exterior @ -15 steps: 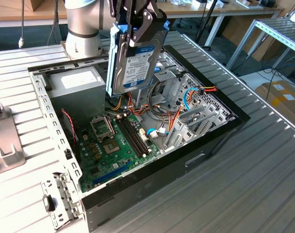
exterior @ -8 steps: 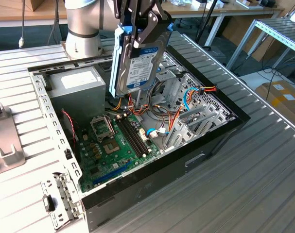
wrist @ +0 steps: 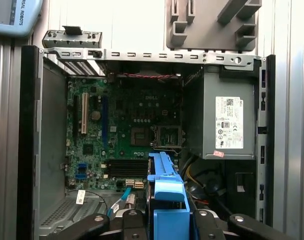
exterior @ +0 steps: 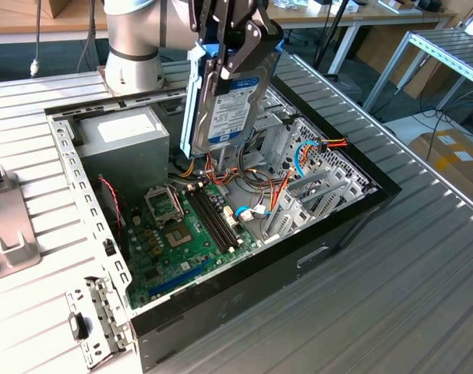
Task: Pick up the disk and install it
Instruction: 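Pick up the disk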
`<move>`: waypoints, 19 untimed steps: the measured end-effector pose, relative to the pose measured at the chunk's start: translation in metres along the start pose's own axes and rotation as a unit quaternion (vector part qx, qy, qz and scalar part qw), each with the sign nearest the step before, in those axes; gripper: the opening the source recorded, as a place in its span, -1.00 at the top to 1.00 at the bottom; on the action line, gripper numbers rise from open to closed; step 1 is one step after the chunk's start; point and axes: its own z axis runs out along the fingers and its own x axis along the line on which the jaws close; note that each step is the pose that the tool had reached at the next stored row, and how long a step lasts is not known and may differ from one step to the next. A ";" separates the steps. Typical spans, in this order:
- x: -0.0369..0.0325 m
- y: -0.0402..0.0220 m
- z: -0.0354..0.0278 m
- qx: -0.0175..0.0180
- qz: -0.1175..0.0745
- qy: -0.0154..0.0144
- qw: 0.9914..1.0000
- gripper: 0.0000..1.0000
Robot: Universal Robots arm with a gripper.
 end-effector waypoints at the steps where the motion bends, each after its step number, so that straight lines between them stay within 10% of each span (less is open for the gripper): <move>1: 0.0005 -0.0007 0.0000 0.000 0.000 0.000 1.000 0.26; 19: 0.0121 -0.0166 0.0005 0.000 0.000 0.000 1.000 0.26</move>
